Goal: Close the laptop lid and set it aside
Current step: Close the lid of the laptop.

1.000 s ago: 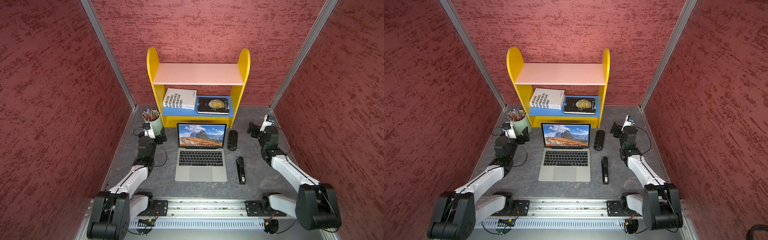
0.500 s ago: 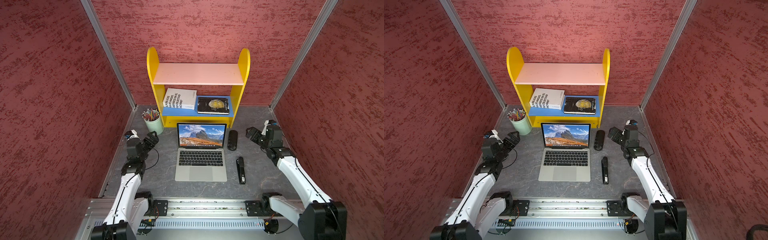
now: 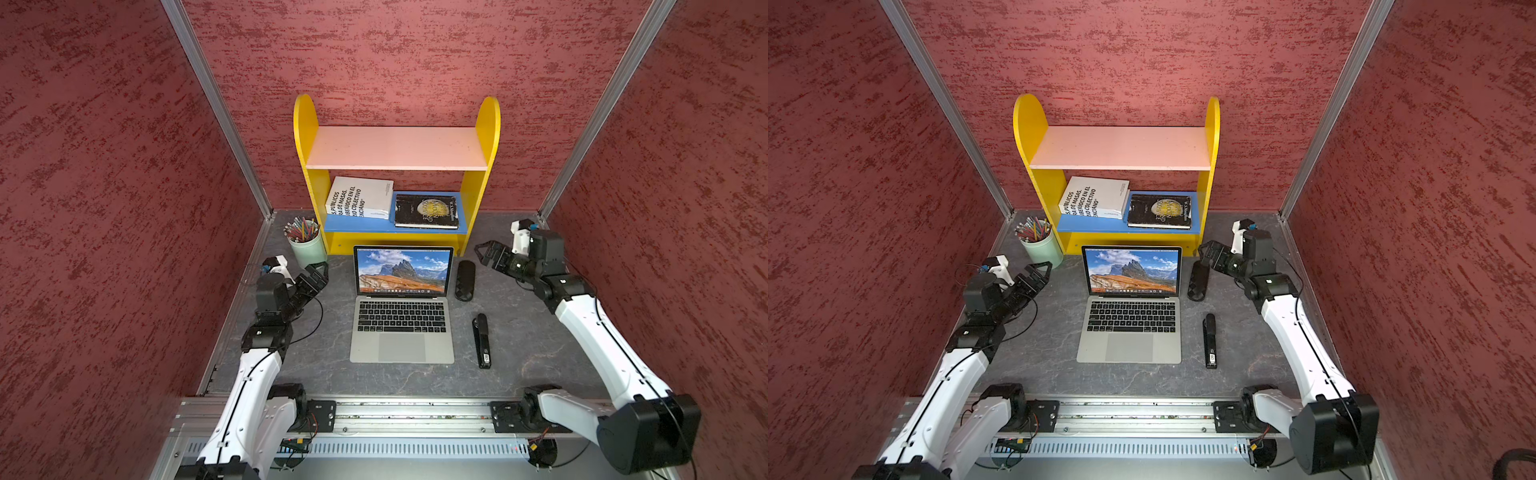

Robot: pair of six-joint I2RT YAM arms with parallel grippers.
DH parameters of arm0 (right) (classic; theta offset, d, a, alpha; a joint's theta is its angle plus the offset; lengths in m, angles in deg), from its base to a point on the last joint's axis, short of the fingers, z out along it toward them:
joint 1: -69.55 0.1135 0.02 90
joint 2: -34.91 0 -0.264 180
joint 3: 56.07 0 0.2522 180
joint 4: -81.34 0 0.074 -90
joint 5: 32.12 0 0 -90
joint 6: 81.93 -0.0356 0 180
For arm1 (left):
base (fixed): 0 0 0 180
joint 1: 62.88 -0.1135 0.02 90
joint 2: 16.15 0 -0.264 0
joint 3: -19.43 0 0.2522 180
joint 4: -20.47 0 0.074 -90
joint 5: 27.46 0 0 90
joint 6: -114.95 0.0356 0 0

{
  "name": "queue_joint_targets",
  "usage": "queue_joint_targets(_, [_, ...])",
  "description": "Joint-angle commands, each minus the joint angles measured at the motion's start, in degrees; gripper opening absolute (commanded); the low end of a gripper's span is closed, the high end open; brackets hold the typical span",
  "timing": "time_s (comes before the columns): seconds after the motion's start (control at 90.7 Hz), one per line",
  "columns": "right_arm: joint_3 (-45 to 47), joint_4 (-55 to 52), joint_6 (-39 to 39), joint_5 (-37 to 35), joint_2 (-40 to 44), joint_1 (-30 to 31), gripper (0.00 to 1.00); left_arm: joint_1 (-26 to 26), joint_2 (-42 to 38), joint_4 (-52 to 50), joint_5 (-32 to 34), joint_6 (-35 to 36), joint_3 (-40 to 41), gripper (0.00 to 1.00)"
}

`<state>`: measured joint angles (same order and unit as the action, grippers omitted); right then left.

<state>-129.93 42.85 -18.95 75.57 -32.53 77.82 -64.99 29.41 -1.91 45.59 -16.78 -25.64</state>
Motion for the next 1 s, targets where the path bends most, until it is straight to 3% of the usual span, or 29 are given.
queue_joint_targets(0.0, [-4.9,-2.7,1.9,1.4,-2.1,2.4,0.98,0.8,-1.0,-1.8,-1.4,0.6,-1.6,1.0])
queue_joint_targets(0.485, [-24.3,-9.4,3.2,-1.9,-17.8,13.4,0.98,0.9,-3.7,-3.5,-6.0,0.3,-1.6,1.0])
queue_joint_targets(0.992, [-47.6,-20.3,4.1,-4.8,-36.3,20.6,0.98,0.9,-4.7,-4.6,-7.3,1.6,-1.9,1.0])
